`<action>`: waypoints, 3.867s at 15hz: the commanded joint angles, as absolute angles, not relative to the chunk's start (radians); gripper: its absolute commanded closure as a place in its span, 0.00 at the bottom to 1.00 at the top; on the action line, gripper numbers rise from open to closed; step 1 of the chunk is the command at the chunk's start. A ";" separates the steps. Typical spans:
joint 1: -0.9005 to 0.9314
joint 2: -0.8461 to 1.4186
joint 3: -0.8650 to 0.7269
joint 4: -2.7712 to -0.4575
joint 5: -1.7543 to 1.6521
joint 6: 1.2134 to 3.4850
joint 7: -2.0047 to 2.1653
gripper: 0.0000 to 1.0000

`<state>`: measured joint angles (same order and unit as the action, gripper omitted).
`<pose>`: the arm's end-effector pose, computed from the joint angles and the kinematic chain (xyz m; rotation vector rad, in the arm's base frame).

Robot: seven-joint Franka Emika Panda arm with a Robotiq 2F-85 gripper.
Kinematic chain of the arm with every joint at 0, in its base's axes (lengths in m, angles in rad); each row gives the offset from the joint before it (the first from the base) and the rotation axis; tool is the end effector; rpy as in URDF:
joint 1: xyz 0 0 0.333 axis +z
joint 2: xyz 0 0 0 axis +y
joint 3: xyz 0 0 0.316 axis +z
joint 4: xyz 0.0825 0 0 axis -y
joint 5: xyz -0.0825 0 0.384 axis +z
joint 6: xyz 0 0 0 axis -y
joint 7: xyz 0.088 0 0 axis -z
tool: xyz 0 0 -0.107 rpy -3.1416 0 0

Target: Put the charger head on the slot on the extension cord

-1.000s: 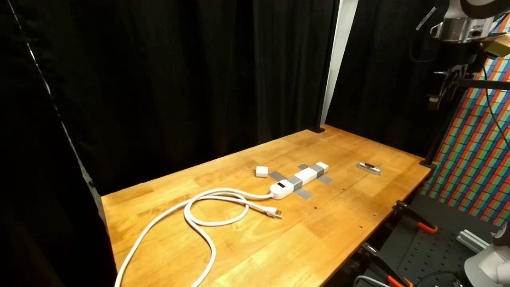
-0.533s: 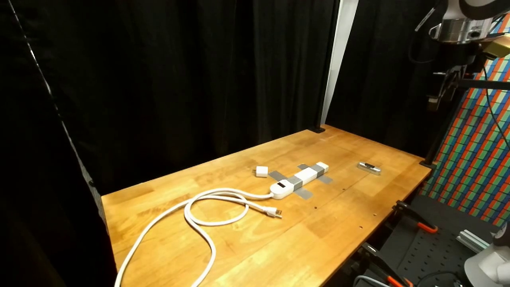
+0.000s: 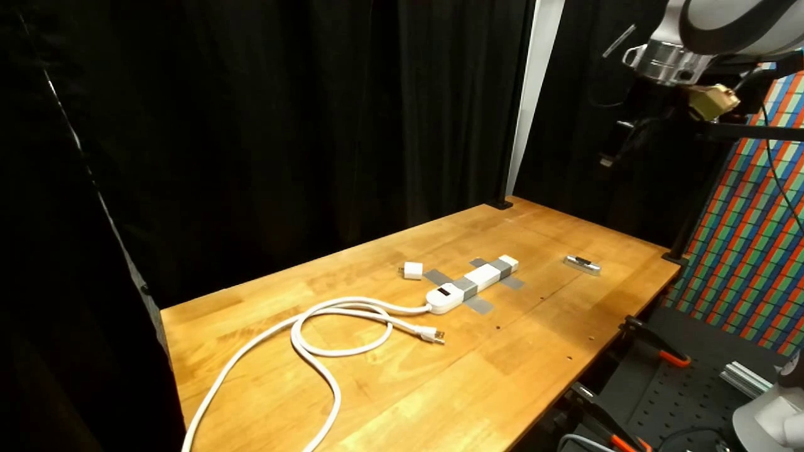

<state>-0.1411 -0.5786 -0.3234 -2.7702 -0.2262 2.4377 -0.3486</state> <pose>0.3338 -0.1593 0.3942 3.0425 0.1065 0.3361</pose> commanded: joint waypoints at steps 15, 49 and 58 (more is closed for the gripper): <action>1.157 -0.293 -0.902 -2.693 0.968 3.151 -1.273 0.00; 1.988 -0.684 -2.045 -2.360 0.130 2.750 -1.274 0.00; 2.272 -0.860 -2.307 -2.281 -0.197 3.268 -1.039 0.00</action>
